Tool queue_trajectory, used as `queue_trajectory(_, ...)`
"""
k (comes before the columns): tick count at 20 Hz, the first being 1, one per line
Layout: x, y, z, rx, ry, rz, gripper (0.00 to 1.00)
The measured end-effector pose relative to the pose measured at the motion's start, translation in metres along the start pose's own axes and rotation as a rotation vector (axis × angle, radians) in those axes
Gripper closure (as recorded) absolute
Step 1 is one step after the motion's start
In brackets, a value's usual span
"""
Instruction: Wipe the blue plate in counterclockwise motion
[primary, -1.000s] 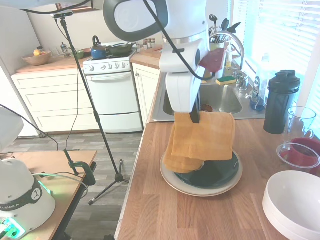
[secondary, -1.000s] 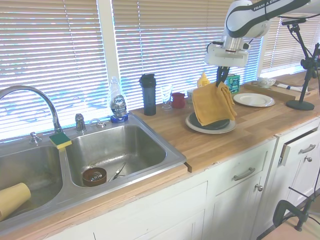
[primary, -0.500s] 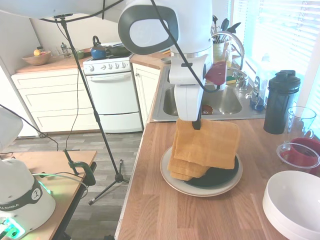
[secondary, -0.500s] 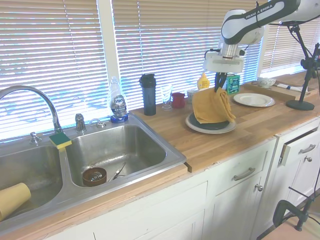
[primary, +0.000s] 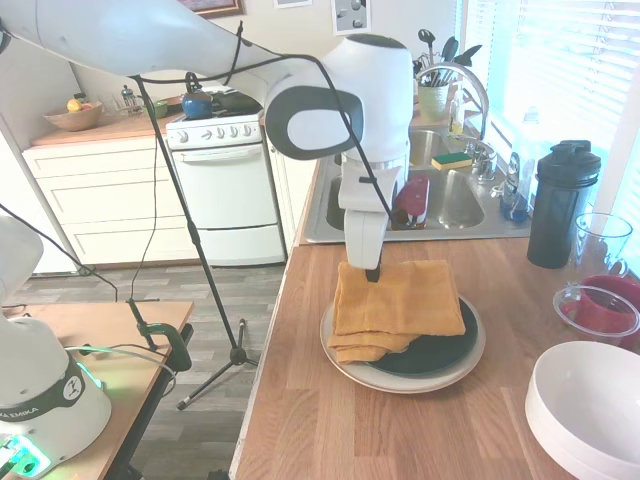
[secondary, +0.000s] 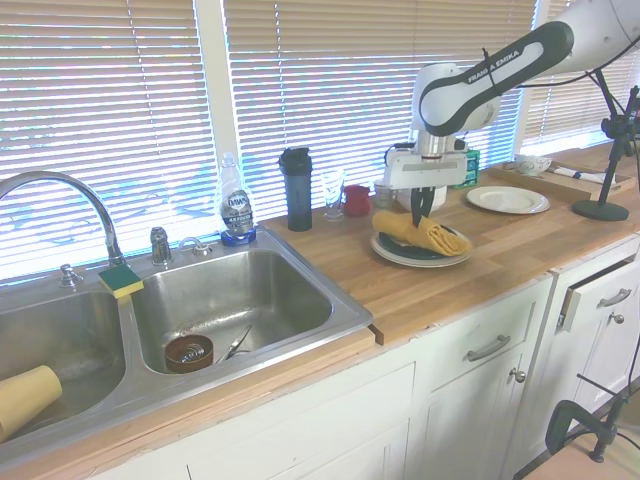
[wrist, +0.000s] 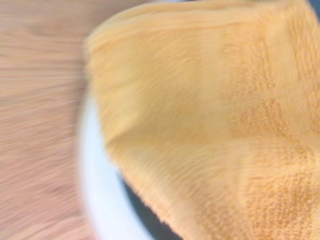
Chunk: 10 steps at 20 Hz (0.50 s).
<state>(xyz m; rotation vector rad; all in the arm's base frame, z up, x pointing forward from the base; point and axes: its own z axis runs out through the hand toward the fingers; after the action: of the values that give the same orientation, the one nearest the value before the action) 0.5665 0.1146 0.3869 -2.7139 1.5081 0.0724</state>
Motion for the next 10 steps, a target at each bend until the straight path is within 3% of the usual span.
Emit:
queue_trajectory(5, 0.029, -0.001, 0.021, -0.017, -0.032, 0.053, 1.0)
queue_trajectory(10, 0.035, -0.012, 0.019, -0.004, -0.034, 0.055, 1.0)
